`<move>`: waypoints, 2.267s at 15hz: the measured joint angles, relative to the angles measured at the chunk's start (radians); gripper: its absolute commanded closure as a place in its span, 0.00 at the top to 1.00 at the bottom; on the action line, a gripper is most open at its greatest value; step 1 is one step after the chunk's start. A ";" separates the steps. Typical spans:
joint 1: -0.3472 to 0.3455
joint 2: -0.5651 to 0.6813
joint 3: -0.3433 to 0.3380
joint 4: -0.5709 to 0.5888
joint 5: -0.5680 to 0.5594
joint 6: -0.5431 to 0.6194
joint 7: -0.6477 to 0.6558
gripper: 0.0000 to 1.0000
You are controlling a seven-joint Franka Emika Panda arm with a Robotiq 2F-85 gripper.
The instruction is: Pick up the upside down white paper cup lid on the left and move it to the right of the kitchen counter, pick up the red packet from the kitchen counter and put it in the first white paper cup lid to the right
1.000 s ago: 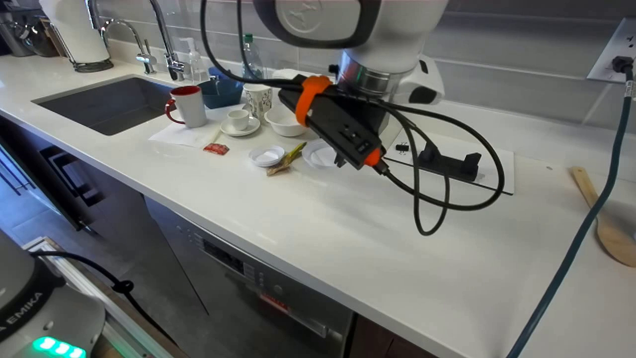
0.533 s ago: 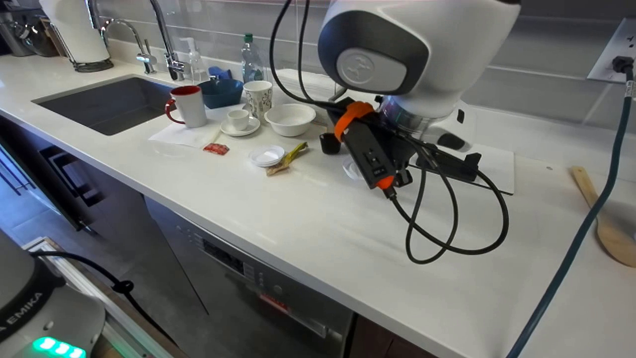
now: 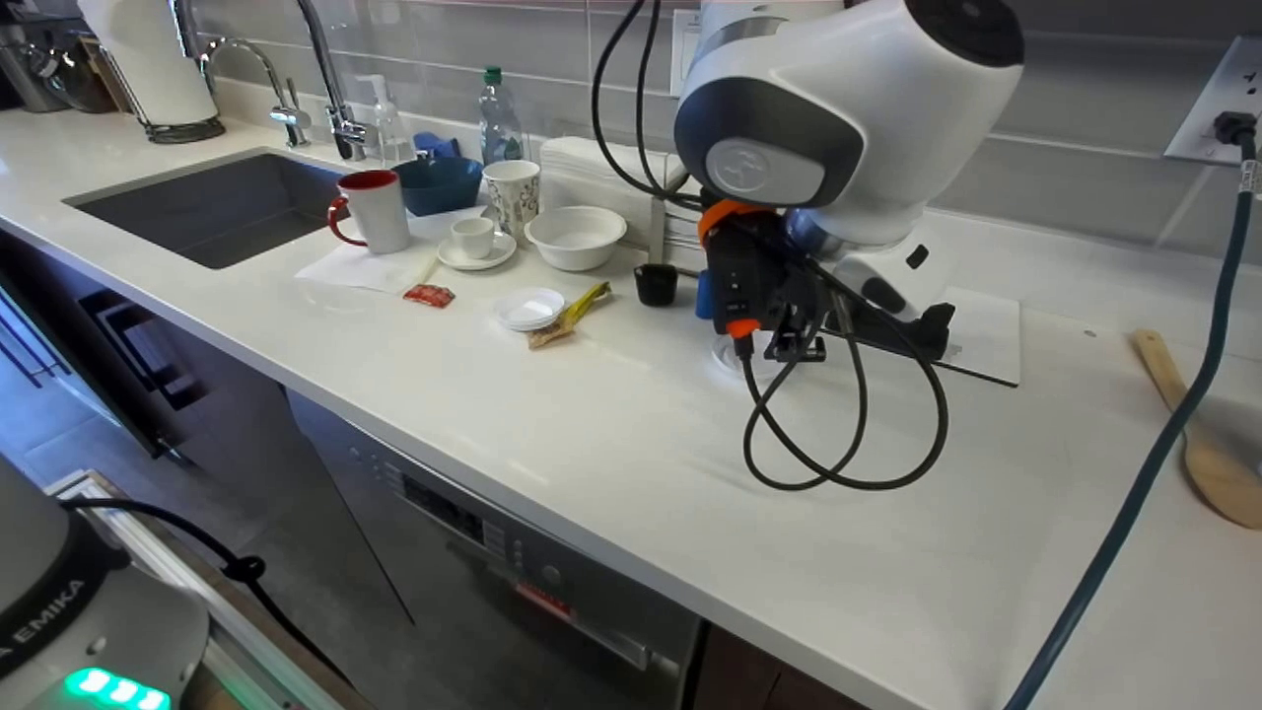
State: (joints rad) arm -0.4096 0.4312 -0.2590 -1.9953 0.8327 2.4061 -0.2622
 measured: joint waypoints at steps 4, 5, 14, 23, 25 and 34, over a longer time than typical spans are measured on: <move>0.010 -0.023 0.017 -0.008 -0.059 -0.008 0.005 0.95; 0.014 -0.035 0.010 -0.018 -0.116 -0.017 0.008 0.99; 0.070 -0.294 0.025 -0.245 -0.512 -0.021 -0.081 1.00; 0.306 -0.587 0.190 -0.602 -0.778 0.027 -0.033 1.00; 0.336 -0.616 0.219 -0.643 -0.807 0.044 -0.008 1.00; 0.360 -0.621 0.221 -0.648 -0.825 0.033 -0.076 1.00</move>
State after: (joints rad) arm -0.0491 -0.1903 -0.0380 -2.6429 0.0079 2.4387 -0.3379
